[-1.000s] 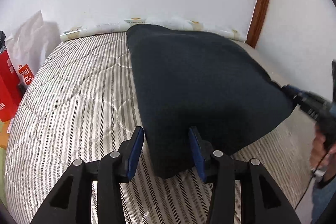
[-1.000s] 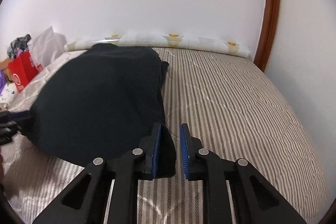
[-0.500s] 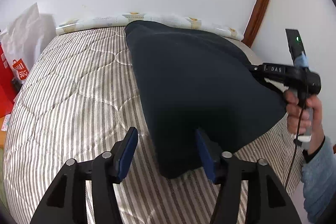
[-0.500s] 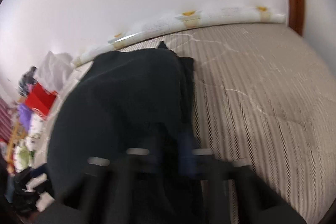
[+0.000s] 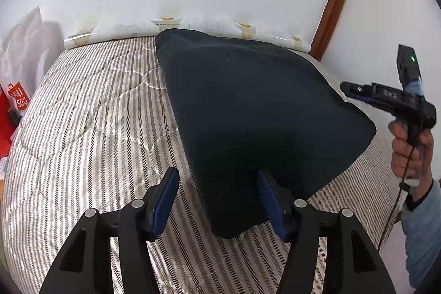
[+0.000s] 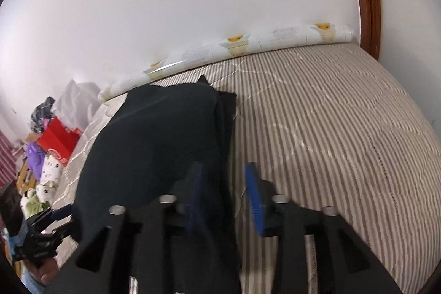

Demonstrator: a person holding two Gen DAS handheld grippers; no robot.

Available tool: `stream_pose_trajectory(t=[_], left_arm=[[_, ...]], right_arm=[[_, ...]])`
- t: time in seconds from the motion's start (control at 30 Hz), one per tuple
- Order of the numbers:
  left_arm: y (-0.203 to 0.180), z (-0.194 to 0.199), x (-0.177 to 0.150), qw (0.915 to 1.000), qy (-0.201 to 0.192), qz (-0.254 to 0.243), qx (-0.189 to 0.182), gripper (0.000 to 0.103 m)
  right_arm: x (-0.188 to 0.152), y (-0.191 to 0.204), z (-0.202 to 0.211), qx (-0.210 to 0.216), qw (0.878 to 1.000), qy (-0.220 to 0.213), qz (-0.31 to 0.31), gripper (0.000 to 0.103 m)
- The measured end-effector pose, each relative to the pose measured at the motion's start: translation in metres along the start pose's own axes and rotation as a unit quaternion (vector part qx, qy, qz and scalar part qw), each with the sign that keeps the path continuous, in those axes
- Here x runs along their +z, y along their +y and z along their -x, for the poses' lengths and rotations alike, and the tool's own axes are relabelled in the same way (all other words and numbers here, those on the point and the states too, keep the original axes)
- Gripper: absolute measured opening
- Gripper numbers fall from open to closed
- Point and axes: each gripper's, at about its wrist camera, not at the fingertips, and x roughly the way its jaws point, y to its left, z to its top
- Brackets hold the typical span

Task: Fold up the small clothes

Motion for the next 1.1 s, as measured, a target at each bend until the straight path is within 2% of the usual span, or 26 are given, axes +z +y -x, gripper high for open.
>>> stream_pose_trajectory(t=[0.13, 0.17, 0.2, 0.23, 0.3, 0.37, 0.4, 0.67, 0.77, 0.83, 0.9, 0.93, 1.1], left_arm=[[0.000, -0.003, -0.001, 0.9999, 0.003, 0.009, -0.013, 0.057], [0.000, -0.004, -0.001, 0.9999, 0.004, 0.008, -0.013, 0.057], [-0.001, -0.004, -0.002, 0.9999, 0.003, 0.008, -0.012, 0.057], [-0.001, -0.004, -0.002, 0.9999, 0.003, 0.008, -0.012, 0.058], [0.002, -0.004, -0.003, 0.9998, 0.007, 0.014, -0.015, 0.058], [0.004, -0.003, -0.004, 0.9997, 0.009, 0.018, -0.014, 0.058], [0.005, -0.001, -0.004, 0.9998, 0.008, 0.018, -0.011, 0.058], [0.007, 0.004, 0.007, 0.9998, -0.001, 0.021, 0.000, 0.056], [0.008, 0.004, 0.016, 0.9998, -0.002, 0.020, 0.006, 0.056], [0.009, 0.003, 0.024, 0.9997, -0.003, 0.018, 0.013, 0.056], [0.012, 0.001, 0.033, 0.9996, -0.003, 0.016, 0.024, 0.056], [0.014, -0.001, 0.038, 0.9994, -0.002, 0.017, 0.029, 0.056], [0.026, -0.010, 0.061, 0.9989, -0.005, 0.029, 0.035, 0.056]], right_arm=[[-0.012, 0.007, -0.009, 0.004, 1.000, 0.017, 0.003, 0.044], [-0.015, 0.007, -0.014, 0.005, 1.000, 0.017, 0.003, 0.032], [-0.017, 0.006, -0.016, 0.010, 1.000, 0.015, 0.001, 0.010], [-0.019, 0.004, -0.018, 0.019, 1.000, 0.013, -0.004, 0.010], [-0.022, -0.006, -0.004, 0.048, 0.998, -0.028, -0.023, 0.009], [-0.024, -0.011, 0.006, 0.067, 0.996, -0.041, -0.032, 0.009], [-0.026, -0.010, 0.008, 0.063, 0.997, -0.041, -0.033, 0.003], [-0.012, 0.015, 0.016, -0.015, 0.999, -0.016, 0.039, 0.006], [0.003, 0.027, 0.018, -0.027, 0.997, -0.022, 0.066, 0.007], [0.015, 0.030, 0.015, -0.024, 0.997, -0.021, 0.066, 0.014], [0.030, 0.031, 0.008, -0.026, 0.998, -0.020, 0.061, 0.036], [0.039, 0.033, 0.000, -0.030, 0.998, -0.019, 0.060, 0.039], [0.072, 0.034, -0.039, -0.029, 0.998, 0.010, 0.050, 0.044]])
